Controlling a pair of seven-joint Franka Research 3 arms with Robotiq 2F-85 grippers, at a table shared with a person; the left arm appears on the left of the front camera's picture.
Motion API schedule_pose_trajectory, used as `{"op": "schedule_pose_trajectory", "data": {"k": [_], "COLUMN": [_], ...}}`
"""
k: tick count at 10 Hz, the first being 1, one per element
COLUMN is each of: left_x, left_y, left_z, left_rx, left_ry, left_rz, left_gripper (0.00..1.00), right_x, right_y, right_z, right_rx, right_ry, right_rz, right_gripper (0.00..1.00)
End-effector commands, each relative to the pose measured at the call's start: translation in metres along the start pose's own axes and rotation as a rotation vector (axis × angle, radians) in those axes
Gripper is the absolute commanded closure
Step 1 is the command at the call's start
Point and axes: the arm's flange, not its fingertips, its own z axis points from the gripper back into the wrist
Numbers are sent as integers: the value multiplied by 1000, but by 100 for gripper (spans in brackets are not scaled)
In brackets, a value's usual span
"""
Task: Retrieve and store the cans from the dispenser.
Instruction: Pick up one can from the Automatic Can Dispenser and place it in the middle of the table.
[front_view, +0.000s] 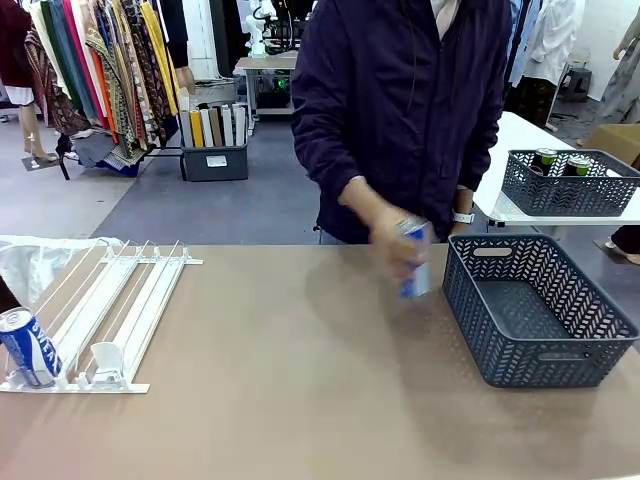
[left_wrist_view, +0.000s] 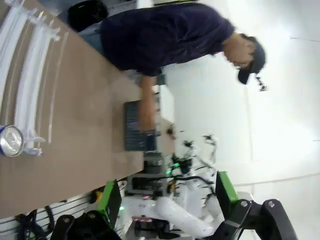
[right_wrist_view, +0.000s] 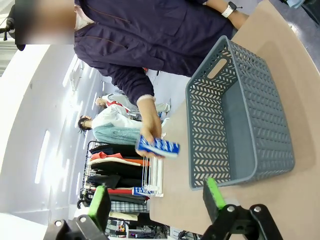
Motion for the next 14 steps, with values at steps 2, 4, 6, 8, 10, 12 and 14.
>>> {"op": "schedule_pose_trajectory", "data": {"k": [2,4,6,8,10,12,14], "left_x": [13,14,16,15,15,17,24], "left_y": [-1,14,27,18,18,22,41], "left_z": [-90,-139,-162,-167,-167,-168,-169], "left_rx": [747,1076,1263,998,998,1062,1220], "left_ry": [145,167,195,111,111,133,219], "left_rz": [-77,-183,-235,-208,-208,-208,-245], "left_gripper": [0,0,0,0,0,0,0], "right_x": [3,3,3,3,3,3,3], "right_y": [2,2,2,2,2,2,2], "right_z": [-1,-1,-1,-1,-1,-1,-1], "right_rx": [23,23,23,23,23,23,23], "right_ry": [-19,-19,-19,-19,-19,-19,-19], "right_rz": [24,24,24,24,24,24,24], "right_gripper": [0,0,0,0,0,0,0]}}
